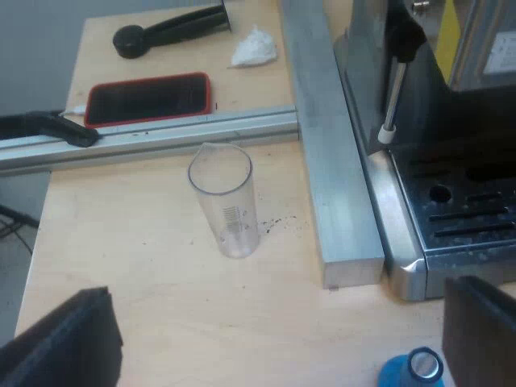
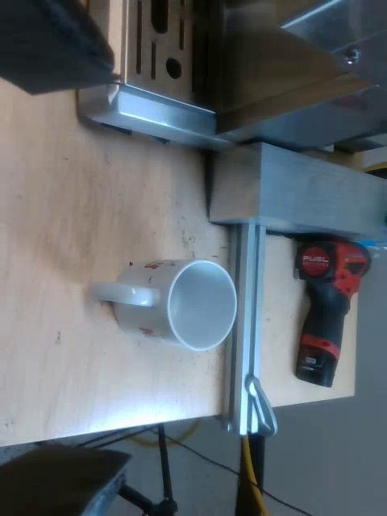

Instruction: Grind coffee beans and then tamp

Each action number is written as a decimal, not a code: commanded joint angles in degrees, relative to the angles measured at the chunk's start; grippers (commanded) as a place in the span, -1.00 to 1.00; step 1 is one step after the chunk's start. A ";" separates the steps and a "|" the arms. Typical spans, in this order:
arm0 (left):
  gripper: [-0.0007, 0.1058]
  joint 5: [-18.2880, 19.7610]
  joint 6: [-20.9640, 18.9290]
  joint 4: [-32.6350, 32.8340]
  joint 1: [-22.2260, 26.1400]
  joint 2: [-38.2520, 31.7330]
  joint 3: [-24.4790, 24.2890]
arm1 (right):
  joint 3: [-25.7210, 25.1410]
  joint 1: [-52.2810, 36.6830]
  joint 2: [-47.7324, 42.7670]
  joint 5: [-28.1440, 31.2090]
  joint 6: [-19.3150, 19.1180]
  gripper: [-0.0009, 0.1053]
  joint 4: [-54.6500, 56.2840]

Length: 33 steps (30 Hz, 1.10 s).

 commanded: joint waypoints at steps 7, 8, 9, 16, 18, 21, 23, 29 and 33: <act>0.57 -1.03 -0.13 2.14 0.00 -14.95 4.84 | -0.17 0.08 -10.65 -0.49 2.37 0.72 5.96; 0.57 -1.03 -0.13 2.91 0.00 -17.58 5.26 | -0.17 0.08 -11.44 -0.49 2.37 0.72 6.12; 0.57 -1.03 -0.13 3.62 0.00 -19.69 5.40 | -0.03 0.08 -13.06 -0.49 2.37 0.72 6.24; 0.57 -0.91 -0.13 12.15 0.00 -26.88 4.77 | -0.54 0.08 -19.88 -0.49 2.37 0.72 8.12; 0.57 -1.12 -0.13 14.26 0.12 -26.82 4.80 | -0.60 0.16 -19.65 -2.44 0.82 0.72 9.48; 0.57 -1.10 -0.13 14.92 0.12 -26.91 4.80 | 0.62 0.16 -19.78 -8.62 -2.17 0.72 9.47; 0.57 -0.93 -0.13 14.91 0.12 -26.91 4.80 | 1.48 0.16 -19.78 -9.78 -1.90 0.72 9.47; 0.57 -0.94 -0.13 11.99 0.12 -26.91 4.80 | 4.68 0.16 -19.69 -9.68 -1.53 0.72 8.72; 0.57 -0.75 -0.13 4.21 0.12 -26.91 5.92 | 8.68 0.16 -19.56 -9.42 -0.68 0.72 3.59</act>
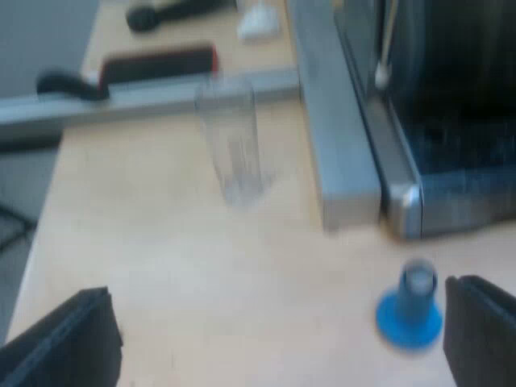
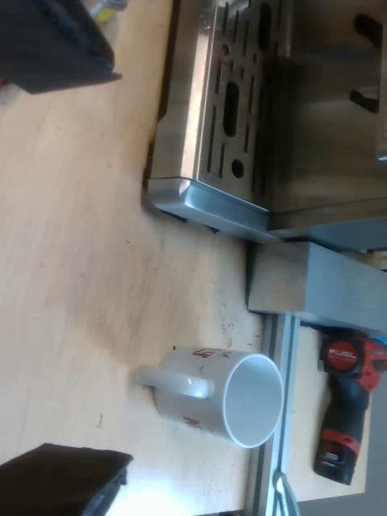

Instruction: Grind coffee beans and then tamp

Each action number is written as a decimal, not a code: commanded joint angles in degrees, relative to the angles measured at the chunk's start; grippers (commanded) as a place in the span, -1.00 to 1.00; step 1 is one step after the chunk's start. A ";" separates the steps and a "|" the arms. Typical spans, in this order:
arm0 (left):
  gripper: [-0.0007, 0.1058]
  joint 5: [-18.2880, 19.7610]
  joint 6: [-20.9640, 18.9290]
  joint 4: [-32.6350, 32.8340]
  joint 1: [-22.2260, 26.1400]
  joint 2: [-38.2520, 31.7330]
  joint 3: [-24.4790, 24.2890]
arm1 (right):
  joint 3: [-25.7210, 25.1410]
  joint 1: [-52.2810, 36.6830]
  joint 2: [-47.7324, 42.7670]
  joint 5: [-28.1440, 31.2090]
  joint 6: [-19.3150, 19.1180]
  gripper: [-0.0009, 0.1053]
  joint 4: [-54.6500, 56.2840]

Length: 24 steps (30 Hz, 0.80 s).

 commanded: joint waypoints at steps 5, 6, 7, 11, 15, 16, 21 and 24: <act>0.57 -0.16 -0.13 -13.91 0.12 -8.06 4.53 | 6.84 0.00 -2.57 -0.42 3.54 0.72 -10.72; 0.57 -0.16 -0.13 -15.58 0.12 -7.95 5.71 | 8.04 0.00 -2.57 -0.42 3.51 0.72 -11.75; 0.57 -0.16 -0.13 -17.04 0.12 -7.95 6.99 | 9.49 0.00 -2.57 -0.42 3.53 0.72 -12.81; 0.57 -0.16 -0.13 -19.53 0.12 -7.95 10.42 | 13.57 0.00 -2.49 -0.42 3.53 0.72 -13.55; 0.57 -0.10 -0.13 -20.36 0.12 -7.95 14.81 | 18.11 0.00 -2.49 -0.42 3.53 0.72 -13.55; 0.57 0.02 -0.13 -20.36 0.12 -7.95 15.33 | 18.64 0.00 -2.49 -0.42 3.53 0.72 -13.55; 0.57 1.59 -0.13 -21.47 0.12 -7.95 18.68 | 21.67 0.00 -2.49 -0.42 3.53 0.72 -13.55; 0.57 2.11 -0.13 -21.94 0.12 -7.95 18.93 | 22.65 0.00 -2.38 -0.42 3.53 0.72 -14.01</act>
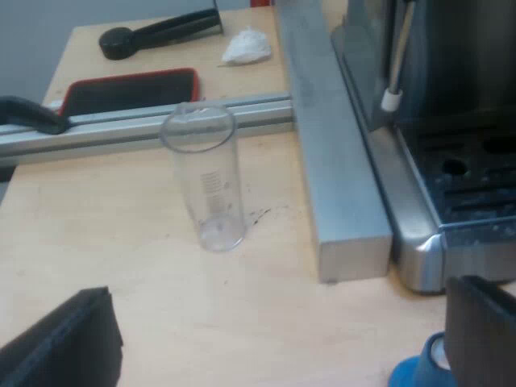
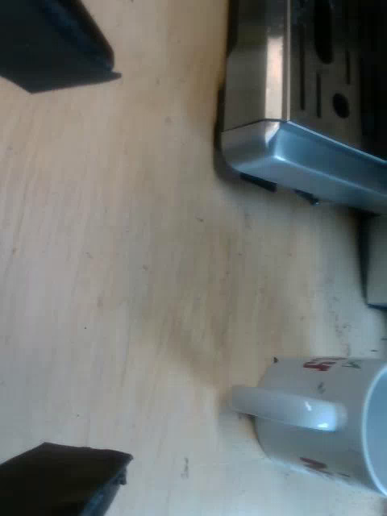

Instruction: Grind coffee beans and then tamp

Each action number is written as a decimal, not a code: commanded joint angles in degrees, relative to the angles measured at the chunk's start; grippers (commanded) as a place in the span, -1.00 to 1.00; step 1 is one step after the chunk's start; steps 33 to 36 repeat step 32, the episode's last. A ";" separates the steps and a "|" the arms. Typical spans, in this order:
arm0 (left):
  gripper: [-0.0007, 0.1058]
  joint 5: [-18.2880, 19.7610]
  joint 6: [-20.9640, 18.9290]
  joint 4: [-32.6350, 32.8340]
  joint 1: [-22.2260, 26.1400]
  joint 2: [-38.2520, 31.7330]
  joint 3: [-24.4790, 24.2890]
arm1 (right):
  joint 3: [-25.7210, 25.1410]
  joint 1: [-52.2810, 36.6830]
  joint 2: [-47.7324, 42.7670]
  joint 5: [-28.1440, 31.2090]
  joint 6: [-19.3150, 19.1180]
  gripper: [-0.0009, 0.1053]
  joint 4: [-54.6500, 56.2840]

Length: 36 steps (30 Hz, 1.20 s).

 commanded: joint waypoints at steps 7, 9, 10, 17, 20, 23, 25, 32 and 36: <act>0.57 3.47 1.29 -1.46 0.12 -8.06 -0.14 | 0.18 0.00 -2.63 -0.15 -0.13 0.72 -0.87; 0.57 5.16 2.13 -1.05 0.12 -8.06 -0.29 | 0.18 0.00 -2.63 0.00 -0.13 0.72 -0.87; 0.57 5.22 2.14 -0.79 0.12 -8.06 -0.42 | 0.18 0.00 -2.63 0.00 -0.13 0.72 -0.87; 0.57 5.28 2.56 -0.08 0.12 -8.06 -0.79 | 0.18 0.00 -2.63 0.00 -0.13 0.72 -0.87; 0.57 5.86 2.91 -0.08 0.12 -8.06 -0.79 | 0.18 0.00 -2.63 0.00 -0.13 0.72 -0.87; 0.57 5.85 2.90 -0.29 0.12 -8.06 -0.79 | 0.18 0.00 -2.63 0.00 -0.13 0.72 -0.87; 0.57 5.85 2.90 -0.30 0.12 -8.06 -0.79 | 0.18 0.00 -2.63 0.00 -0.13 0.72 -0.87; 0.57 5.85 2.90 -0.26 0.12 -8.06 -0.79 | 0.18 0.00 -2.63 0.00 -0.13 0.72 -0.87; 0.57 5.85 2.90 -0.26 0.12 -8.06 -0.79 | 0.18 0.00 -2.63 0.00 -0.13 0.72 -0.87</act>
